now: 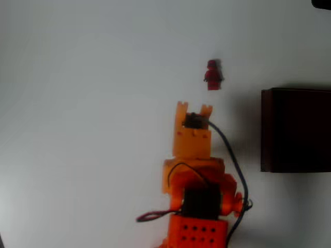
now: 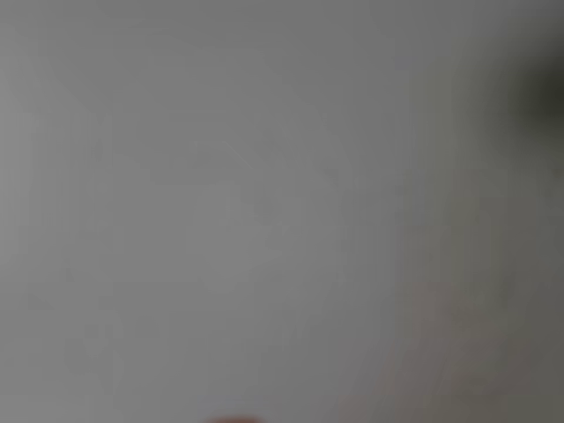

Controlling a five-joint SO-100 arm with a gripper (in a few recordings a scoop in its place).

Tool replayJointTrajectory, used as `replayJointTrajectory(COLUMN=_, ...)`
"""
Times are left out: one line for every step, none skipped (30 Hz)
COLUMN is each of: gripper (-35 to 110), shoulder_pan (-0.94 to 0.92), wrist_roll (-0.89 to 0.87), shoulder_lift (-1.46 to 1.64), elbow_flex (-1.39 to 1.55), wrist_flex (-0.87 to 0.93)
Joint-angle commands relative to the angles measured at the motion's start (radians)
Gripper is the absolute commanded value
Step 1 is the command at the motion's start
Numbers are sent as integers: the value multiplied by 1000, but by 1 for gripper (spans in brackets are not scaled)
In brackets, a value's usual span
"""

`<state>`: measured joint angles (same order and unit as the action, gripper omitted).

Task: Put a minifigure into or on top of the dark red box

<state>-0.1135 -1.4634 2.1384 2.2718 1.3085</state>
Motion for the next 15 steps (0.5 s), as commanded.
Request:
replayJointTrajectory(gripper=29, shoulder_pan=-48, wrist_roll=11, shoulder_lift=-112, elbow_flex=-147, wrist_flex=32)
replayJointTrajectory(gripper=28, shoulder_pan=-57, wrist_roll=14, shoulder_lift=-150, elbow_flex=-183, wrist_flex=41)
replayJointTrajectory(gripper=28, shoulder_pan=-66, wrist_roll=15, shoulder_lift=-181, elbow_flex=-212, wrist_flex=46)
replayJointTrajectory(gripper=28, shoulder_pan=-75, wrist_roll=17, shoulder_lift=-204, elbow_flex=-233, wrist_flex=46)
replayJointTrajectory(gripper=28, shoulder_pan=-83, wrist_roll=18, shoulder_lift=-221, elbow_flex=-247, wrist_flex=43)
replayJointTrajectory(gripper=28, shoulder_pan=-89, wrist_roll=14, shoulder_lift=-235, elbow_flex=-255, wrist_flex=35)
replayJointTrajectory(gripper=28, shoulder_pan=-94, wrist_roll=8, shoulder_lift=-245, elbow_flex=-256, wrist_flex=23)
replayJointTrajectory(gripper=28, shoulder_pan=-97, wrist_roll=2, shoulder_lift=-253, elbow_flex=-255, wrist_flex=6)
replayJointTrajectory(gripper=28, shoulder_pan=-98, wrist_roll=-6, shoulder_lift=-262, elbow_flex=-255, wrist_flex=-8)
replayJointTrajectory(gripper=28, shoulder_pan=-100, wrist_roll=-12, shoulder_lift=-276, elbow_flex=-259, wrist_flex=-18)
replayJointTrajectory(gripper=28, shoulder_pan=-101, wrist_roll=-20, shoulder_lift=-290, elbow_flex=-267, wrist_flex=-25)
replayJointTrajectory(gripper=28, shoulder_pan=-101, wrist_roll=-26, shoulder_lift=-310, elbow_flex=-282, wrist_flex=-28)
replayJointTrajectory(gripper=28, shoulder_pan=-103, wrist_roll=-28, shoulder_lift=-333, elbow_flex=-302, wrist_flex=-25)
replayJointTrajectory(gripper=28, shoulder_pan=-103, wrist_roll=-31, shoulder_lift=-359, elbow_flex=-327, wrist_flex=-17)
replayJointTrajectory(gripper=28, shoulder_pan=-104, wrist_roll=-31, shoulder_lift=-385, elbow_flex=-354, wrist_flex=-6)
